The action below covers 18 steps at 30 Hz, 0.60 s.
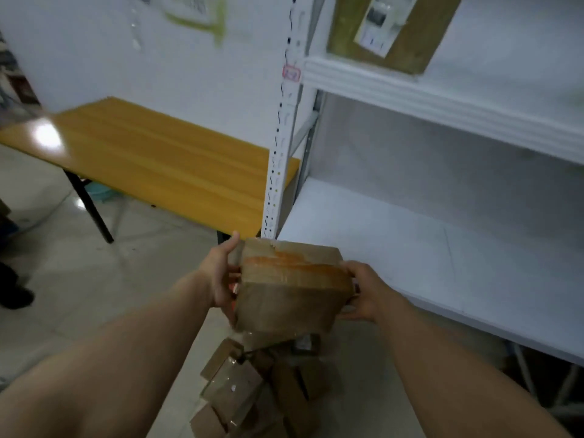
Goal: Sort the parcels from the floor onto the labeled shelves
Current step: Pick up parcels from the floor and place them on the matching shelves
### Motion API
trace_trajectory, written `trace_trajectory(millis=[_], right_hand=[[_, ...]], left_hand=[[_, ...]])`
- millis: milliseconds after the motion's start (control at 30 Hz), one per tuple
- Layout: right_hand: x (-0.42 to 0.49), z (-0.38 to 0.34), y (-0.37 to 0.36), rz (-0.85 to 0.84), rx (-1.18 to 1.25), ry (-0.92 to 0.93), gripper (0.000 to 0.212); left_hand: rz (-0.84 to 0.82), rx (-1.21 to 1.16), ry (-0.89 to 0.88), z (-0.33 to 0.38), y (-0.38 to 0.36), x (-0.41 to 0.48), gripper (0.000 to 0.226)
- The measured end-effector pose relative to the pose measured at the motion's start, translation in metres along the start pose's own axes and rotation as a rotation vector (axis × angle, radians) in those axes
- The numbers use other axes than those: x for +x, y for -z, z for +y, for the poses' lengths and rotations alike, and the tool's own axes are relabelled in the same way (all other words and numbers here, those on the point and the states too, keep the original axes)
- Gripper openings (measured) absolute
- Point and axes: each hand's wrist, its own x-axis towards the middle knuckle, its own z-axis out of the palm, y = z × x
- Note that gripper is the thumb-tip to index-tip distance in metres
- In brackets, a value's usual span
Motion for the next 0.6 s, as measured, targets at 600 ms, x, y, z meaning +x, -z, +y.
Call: trace_trajectory(millis=[600], right_hand=[[-0.171, -0.126, -0.014, 0.152, -0.018, 0.570, 0.057]], left_hand=[[-0.100, 0.011, -0.365, 0.101, -0.045, -0.128, 0.114]])
